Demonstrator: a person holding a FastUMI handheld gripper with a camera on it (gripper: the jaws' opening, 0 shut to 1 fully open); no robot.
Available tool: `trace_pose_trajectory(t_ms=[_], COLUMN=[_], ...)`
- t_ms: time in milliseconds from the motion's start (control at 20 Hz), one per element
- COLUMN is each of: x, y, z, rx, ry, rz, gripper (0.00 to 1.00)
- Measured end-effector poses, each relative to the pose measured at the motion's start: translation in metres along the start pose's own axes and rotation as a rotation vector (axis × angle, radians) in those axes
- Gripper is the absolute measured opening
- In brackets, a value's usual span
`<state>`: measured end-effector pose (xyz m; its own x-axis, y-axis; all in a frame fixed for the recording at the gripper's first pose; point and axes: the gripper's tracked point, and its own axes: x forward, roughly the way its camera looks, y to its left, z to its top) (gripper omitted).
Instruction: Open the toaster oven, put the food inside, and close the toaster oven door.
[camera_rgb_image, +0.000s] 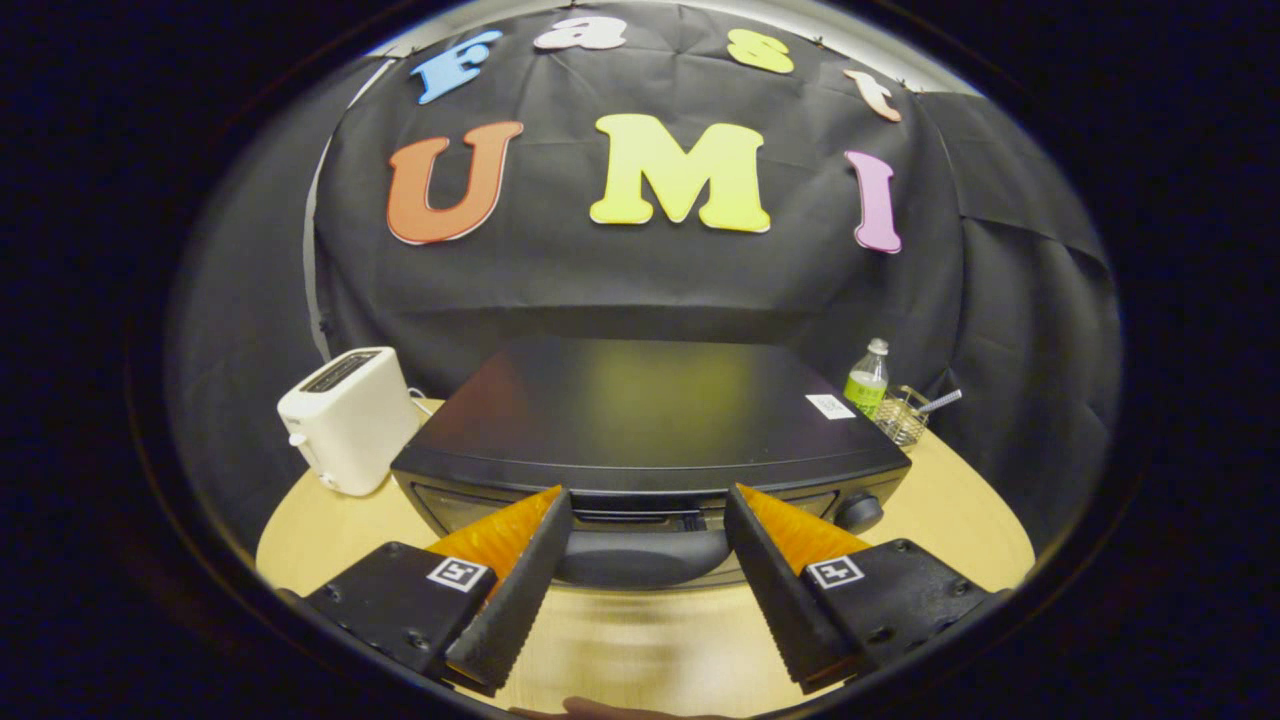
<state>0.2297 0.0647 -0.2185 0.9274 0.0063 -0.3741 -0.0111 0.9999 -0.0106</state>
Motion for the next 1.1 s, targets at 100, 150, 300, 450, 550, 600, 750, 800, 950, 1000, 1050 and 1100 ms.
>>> trace_pose_trajectory(t_ms=[100,150,300,450,550,600,750,800,950,1000,1050,1100], x=[0.001,0.001,-0.002,0.000,-0.004,-0.004,-0.002,-0.001,0.004,0.004,0.004,0.004], y=[0.000,0.000,0.003,0.001,-0.001,0.000,-0.002,-0.002,-0.006,-0.006,-0.003,-0.001], z=[-0.002,-0.001,-0.005,-0.010,-0.013,-0.014,-0.021,-0.021,-0.026,-0.026,-0.029,-0.031], rx=[-0.018,-0.027,-0.003,-0.021,-0.019,-0.013,-0.014,-0.014,-0.018,-0.010,0.001,0.016], ry=[0.013,0.015,0.047,0.056,0.048,0.043,0.037,0.031,0.020,0.024,0.034,0.048], rz=[0.005,0.012,0.041,0.069,0.084,0.091,0.097,0.104,0.124,0.133,0.141,0.148], gripper=[1.00,1.00,1.00,1.00,1.00,1.00,0.99,1.00,0.99,0.97,0.96,0.96])
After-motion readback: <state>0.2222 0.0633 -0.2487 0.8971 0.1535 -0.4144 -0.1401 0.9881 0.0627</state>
